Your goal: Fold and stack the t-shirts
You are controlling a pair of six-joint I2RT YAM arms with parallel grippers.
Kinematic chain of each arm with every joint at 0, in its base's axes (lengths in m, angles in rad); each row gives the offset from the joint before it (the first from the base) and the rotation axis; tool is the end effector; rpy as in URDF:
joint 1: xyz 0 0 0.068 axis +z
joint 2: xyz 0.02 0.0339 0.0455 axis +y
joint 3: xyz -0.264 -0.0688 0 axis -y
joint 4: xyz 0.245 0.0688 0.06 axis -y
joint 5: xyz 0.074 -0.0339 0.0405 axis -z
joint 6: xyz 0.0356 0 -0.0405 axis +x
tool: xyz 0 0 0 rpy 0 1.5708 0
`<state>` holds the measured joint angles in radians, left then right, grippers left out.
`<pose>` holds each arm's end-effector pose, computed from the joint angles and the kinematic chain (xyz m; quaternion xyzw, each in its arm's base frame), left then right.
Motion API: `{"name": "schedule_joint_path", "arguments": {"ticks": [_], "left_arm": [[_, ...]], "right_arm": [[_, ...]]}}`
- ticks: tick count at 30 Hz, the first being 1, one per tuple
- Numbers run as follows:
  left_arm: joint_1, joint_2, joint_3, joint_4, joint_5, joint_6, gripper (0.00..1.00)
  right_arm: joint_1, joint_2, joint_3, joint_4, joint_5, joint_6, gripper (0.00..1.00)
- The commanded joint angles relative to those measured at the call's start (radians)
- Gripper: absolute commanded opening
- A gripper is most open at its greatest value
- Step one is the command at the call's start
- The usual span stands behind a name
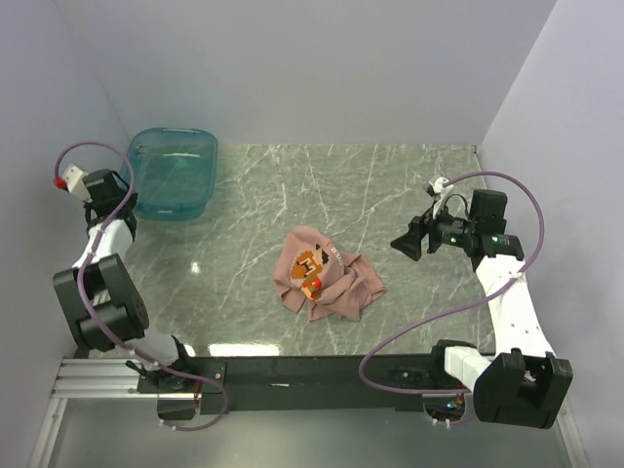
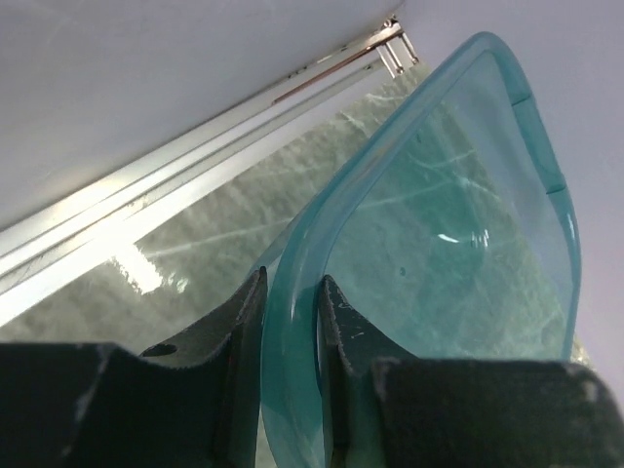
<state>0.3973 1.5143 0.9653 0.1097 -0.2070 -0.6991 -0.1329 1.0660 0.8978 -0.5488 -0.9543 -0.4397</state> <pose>0.3143 0.1398 0.2541 -0.4849 0.6878 0.0061 0.5402 0.2172 0.0003 0.3006 -0.3115 0.7700 0.2971 0.4709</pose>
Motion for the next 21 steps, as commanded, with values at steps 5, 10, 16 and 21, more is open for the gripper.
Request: {"name": "schedule_joint_path", "arguments": {"ticks": [5, 10, 16, 21], "left_arm": [[0.012, 0.093, 0.179, -0.107, -0.064, 0.107, 0.58], [0.018, 0.015, 0.175, -0.139, -0.019, 0.09, 0.83], [-0.024, -0.19, 0.099, -0.091, 0.254, 0.062, 0.95], [-0.275, -0.305, 0.122, -0.266, 0.484, 0.209, 0.92]], "right_arm": [[-0.008, 0.012, 0.05, -0.014, -0.02, -0.027, 0.86], [-0.008, 0.032, 0.053, -0.037, -0.03, -0.048, 0.87], [0.013, 0.064, 0.067, -0.268, -0.168, -0.36, 0.87], [0.215, 0.06, 0.004, -0.441, -0.112, -0.723, 0.87]]}}
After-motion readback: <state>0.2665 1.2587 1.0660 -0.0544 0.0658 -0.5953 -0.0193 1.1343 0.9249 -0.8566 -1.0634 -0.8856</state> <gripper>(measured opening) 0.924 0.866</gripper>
